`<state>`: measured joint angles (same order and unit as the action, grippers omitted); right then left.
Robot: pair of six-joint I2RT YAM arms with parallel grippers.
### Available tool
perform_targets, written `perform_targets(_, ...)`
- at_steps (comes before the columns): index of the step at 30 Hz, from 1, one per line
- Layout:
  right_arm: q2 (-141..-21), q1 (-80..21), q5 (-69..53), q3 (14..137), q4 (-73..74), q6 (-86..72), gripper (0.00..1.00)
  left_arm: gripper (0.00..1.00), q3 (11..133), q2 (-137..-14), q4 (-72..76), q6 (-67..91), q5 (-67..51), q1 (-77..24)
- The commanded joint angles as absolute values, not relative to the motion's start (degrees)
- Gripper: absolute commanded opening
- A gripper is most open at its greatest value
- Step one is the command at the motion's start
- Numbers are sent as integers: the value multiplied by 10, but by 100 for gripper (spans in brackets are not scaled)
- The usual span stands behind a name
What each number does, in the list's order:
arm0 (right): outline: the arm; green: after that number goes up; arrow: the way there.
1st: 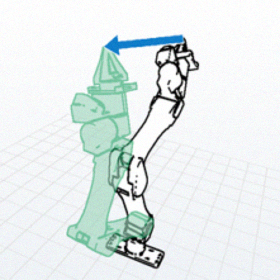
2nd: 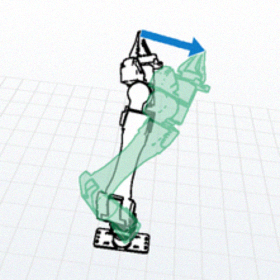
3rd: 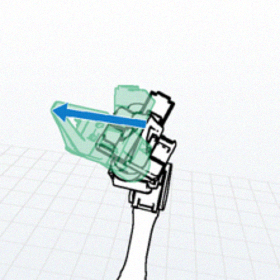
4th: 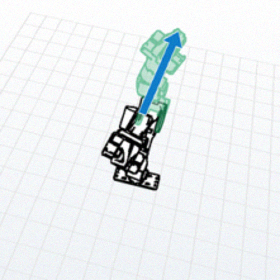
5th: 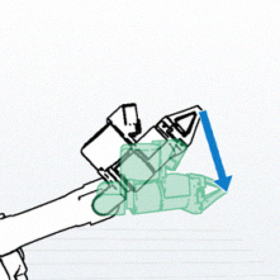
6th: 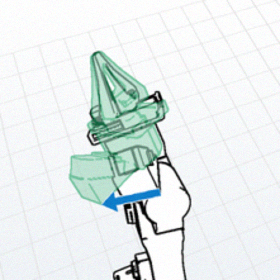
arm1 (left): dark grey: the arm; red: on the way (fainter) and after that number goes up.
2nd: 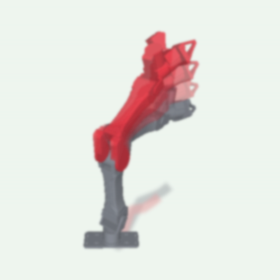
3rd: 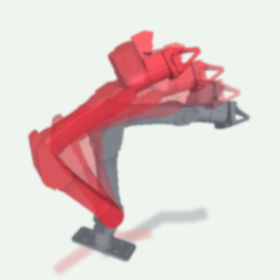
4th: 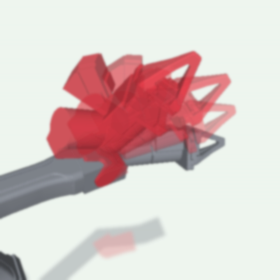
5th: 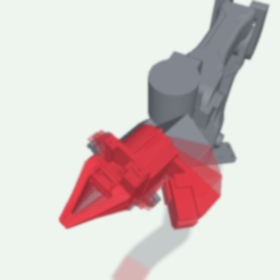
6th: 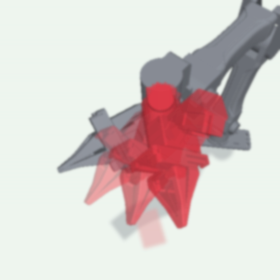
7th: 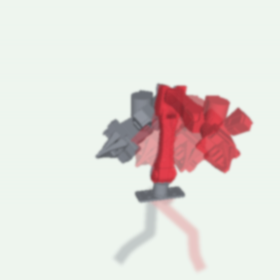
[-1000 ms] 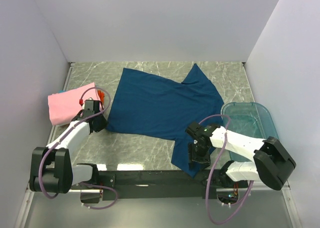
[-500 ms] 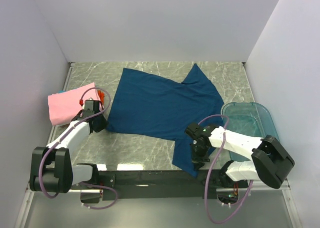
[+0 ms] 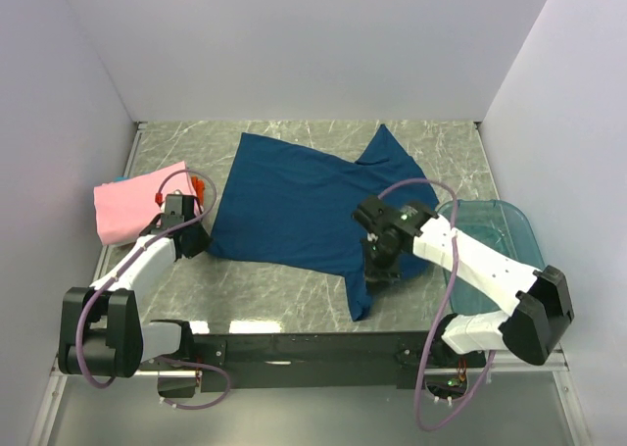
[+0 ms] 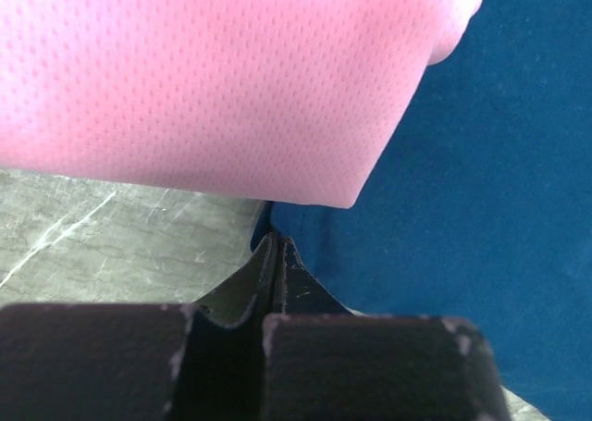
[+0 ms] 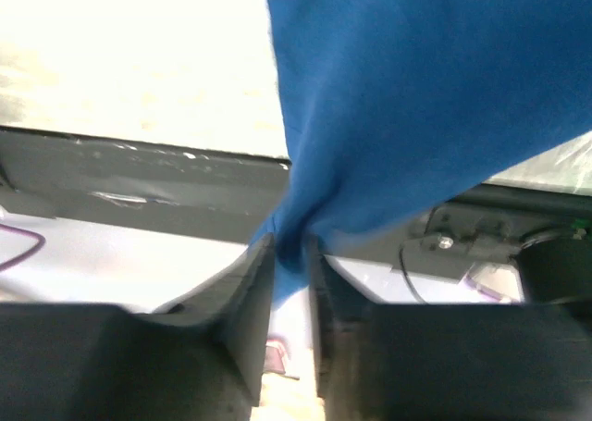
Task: Fold and stack the t-shirts
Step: Flatten the tshirt out
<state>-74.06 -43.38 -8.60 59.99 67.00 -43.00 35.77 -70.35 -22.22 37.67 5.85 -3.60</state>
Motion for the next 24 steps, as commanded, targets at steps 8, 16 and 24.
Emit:
perform_targets(8,-711,-436,-50,549,681,-432,51,0,377,-699,-224,369,57,-32)
perform_targets(16,-708,-436,-93,464,632,-428,42,0,378,-709,-222,367,53,-31)
perform_targets(24,-728,-440,-145,394,551,-420,40,0,379,-714,-222,367,54,-31)
